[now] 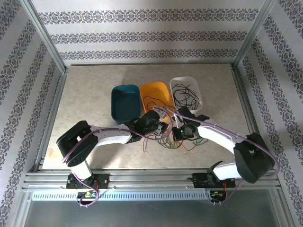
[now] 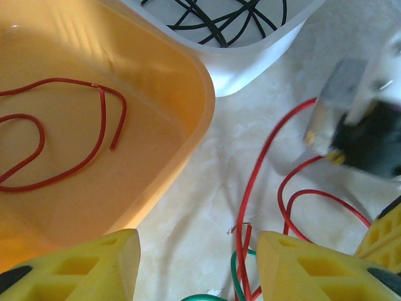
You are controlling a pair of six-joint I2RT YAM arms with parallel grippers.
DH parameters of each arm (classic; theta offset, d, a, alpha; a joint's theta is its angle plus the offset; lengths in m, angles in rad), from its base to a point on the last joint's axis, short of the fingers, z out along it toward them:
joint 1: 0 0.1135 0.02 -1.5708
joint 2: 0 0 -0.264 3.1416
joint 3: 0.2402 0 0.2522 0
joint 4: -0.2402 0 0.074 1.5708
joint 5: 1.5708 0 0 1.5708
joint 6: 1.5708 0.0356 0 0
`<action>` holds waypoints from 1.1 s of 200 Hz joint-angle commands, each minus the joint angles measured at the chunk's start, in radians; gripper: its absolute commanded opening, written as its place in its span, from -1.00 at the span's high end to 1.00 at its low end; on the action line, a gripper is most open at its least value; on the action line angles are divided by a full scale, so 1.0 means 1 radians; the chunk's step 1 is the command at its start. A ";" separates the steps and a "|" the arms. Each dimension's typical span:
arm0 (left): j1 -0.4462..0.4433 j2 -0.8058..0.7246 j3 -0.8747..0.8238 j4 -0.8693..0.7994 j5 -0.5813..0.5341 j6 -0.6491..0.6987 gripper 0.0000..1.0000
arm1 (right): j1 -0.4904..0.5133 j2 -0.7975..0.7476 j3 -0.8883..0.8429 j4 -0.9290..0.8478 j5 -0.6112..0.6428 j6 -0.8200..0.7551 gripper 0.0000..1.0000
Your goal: Untangle the cables
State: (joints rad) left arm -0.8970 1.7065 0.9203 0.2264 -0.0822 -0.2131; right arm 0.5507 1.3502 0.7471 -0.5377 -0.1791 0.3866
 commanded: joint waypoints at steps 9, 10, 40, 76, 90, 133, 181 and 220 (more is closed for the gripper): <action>-0.013 -0.002 -0.008 -0.019 0.003 -0.005 -0.02 | -0.053 -0.104 0.061 -0.042 -0.020 0.006 1.00; -0.013 -0.001 -0.009 -0.019 0.004 -0.005 -0.02 | -0.056 -0.107 0.063 -0.044 -0.022 0.006 1.00; -0.013 0.005 -0.015 -0.022 0.041 0.009 -0.02 | -0.114 -0.229 0.105 -0.055 -0.051 0.028 1.00; -0.013 0.019 -0.019 -0.033 0.072 0.025 -0.02 | -0.170 -0.382 0.146 -0.021 -0.071 0.059 1.00; -0.013 0.024 -0.019 -0.030 0.078 0.027 -0.01 | -0.196 -0.424 0.160 -0.007 -0.089 0.080 1.00; -0.013 0.050 -0.017 -0.015 0.111 0.020 -0.01 | -0.275 -0.509 0.147 0.101 -0.207 0.198 1.00; -0.013 0.043 -0.037 -0.003 0.111 0.032 0.00 | -0.294 -0.577 0.178 0.128 -0.167 0.211 1.00; -0.011 -0.083 -0.165 0.192 -0.080 -0.025 0.01 | -0.294 -0.522 0.203 0.179 -0.179 0.235 1.00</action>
State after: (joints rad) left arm -0.8970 1.7256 0.8265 0.2687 -0.0135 -0.2050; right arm 0.2634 0.7956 0.9203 -0.4347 -0.3424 0.5831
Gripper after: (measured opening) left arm 0.492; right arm 0.046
